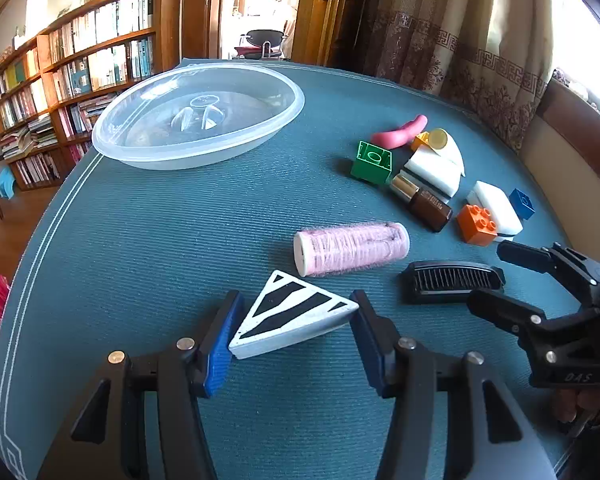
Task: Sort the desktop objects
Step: 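Grasp the striped white triangle block with the left tool while the right tool grasps the black comb, then carry the triangle block and the comb over the clear plastic bowl with both tools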
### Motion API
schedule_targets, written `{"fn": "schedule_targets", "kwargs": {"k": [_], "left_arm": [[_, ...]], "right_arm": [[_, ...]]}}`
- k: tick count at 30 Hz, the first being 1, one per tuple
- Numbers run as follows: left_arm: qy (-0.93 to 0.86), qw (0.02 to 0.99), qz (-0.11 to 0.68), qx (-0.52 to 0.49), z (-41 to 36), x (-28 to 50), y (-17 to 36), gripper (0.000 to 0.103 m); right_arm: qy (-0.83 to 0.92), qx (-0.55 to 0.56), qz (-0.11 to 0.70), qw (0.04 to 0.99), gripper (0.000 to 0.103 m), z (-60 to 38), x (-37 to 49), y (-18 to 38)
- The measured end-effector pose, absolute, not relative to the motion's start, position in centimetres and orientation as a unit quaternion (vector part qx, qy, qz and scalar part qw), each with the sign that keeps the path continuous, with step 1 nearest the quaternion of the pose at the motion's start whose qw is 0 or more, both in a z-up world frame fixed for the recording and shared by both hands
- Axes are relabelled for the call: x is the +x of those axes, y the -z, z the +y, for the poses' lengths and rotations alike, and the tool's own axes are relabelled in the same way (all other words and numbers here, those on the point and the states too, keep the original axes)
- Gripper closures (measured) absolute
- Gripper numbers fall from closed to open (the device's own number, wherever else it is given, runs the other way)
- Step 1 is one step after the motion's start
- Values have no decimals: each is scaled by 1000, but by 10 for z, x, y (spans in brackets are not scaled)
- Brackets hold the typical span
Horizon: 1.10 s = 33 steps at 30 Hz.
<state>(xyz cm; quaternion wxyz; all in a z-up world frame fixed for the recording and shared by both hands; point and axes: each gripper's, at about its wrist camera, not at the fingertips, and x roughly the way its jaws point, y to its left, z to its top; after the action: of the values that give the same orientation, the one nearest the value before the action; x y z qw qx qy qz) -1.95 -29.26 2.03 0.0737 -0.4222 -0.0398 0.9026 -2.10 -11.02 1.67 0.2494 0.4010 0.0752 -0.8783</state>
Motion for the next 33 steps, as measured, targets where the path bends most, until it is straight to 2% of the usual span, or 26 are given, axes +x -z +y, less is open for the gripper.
{"fn": "schedule_targets", "kwargs": {"k": [11,16,19,33], "left_arm": [[-901,67,-49,-427,-301,-22,-18,44],[-900,68,-51,-427,-303,-21,-18,44],[-901,64,-54,-425,-305,-21,-20,44],[-903,60,-59,-420,-311,-20,-22,44]], "right_arm": [[870,396,139,258,41,-133,-14,-4],[869,392,138,269,62,-139,-10,-6],[865,394,130,282,71,-142,-5,-6],[868,395,117,278,70,-154,-20,-5]]}}
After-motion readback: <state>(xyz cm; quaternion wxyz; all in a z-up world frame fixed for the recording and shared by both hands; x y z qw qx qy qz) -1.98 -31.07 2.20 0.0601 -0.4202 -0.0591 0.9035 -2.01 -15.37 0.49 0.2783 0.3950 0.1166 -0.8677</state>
